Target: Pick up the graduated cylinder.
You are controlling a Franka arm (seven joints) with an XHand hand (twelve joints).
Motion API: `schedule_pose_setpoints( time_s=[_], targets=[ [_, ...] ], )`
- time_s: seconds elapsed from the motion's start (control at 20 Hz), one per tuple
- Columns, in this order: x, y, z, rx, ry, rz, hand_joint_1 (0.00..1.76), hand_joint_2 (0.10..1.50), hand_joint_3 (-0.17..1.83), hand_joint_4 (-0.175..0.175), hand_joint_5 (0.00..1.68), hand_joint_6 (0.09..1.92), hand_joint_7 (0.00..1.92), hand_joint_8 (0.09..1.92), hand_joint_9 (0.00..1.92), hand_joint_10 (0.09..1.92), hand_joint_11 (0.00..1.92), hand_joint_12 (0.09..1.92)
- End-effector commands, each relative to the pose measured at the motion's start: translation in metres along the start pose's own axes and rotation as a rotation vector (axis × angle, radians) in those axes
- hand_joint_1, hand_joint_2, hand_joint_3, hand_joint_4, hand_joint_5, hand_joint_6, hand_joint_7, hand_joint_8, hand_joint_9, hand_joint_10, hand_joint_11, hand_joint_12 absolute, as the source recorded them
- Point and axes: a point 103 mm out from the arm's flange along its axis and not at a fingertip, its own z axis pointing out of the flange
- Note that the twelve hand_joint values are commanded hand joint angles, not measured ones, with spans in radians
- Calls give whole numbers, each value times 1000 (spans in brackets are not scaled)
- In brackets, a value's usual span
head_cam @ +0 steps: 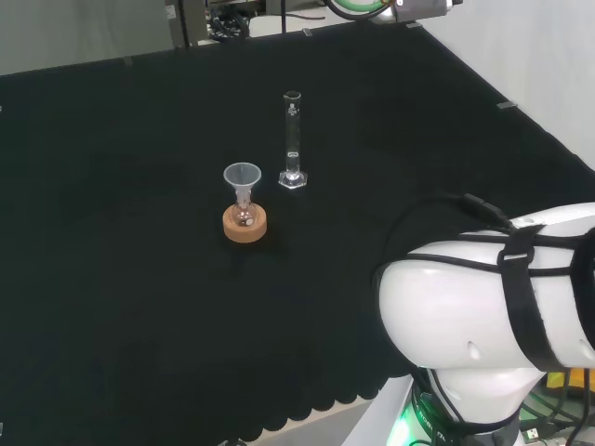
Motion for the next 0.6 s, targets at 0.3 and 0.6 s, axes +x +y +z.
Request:
schedule_pose_setpoints(
  time_s=[0.3,0.6],
  targets=[
    [-3,1,1,-3,-8,6,0,1200,386,-10,267,87,36,519,186,651,40,1381],
    [-11,6,10,16,-6,26,0,1208,371,-11,277,87,44,521,194,653,44,1382]
  ],
)
